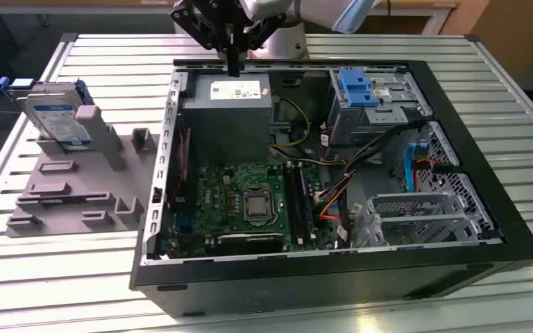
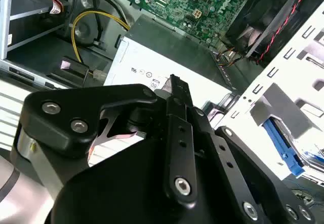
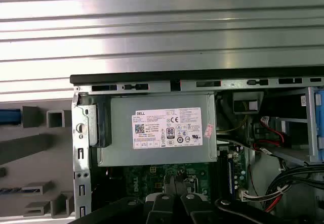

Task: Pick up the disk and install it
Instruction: 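Reach for the disk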

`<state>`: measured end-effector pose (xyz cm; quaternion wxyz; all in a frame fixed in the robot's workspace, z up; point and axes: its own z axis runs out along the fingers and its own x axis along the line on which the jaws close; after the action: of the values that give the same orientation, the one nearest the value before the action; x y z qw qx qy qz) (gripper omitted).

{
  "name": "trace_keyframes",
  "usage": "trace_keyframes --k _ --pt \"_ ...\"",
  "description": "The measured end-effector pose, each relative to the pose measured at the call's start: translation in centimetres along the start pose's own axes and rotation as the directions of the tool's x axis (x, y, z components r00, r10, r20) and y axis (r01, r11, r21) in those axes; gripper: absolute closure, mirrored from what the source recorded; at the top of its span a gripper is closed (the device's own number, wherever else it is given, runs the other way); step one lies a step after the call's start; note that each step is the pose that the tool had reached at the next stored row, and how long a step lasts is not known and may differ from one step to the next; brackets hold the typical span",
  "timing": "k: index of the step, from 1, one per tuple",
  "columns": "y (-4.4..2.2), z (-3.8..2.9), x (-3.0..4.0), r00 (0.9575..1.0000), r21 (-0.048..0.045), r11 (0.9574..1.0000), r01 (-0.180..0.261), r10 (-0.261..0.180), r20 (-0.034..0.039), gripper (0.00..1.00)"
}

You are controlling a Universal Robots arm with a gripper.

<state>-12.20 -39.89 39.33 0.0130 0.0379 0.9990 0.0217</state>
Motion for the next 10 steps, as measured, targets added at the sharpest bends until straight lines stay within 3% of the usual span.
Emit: trace_keyframes --k 10 --pt "-0.02 -0.01 0.32 1.0000 0.0000 1.0000 0.000 0.000 0.0000 0.89"
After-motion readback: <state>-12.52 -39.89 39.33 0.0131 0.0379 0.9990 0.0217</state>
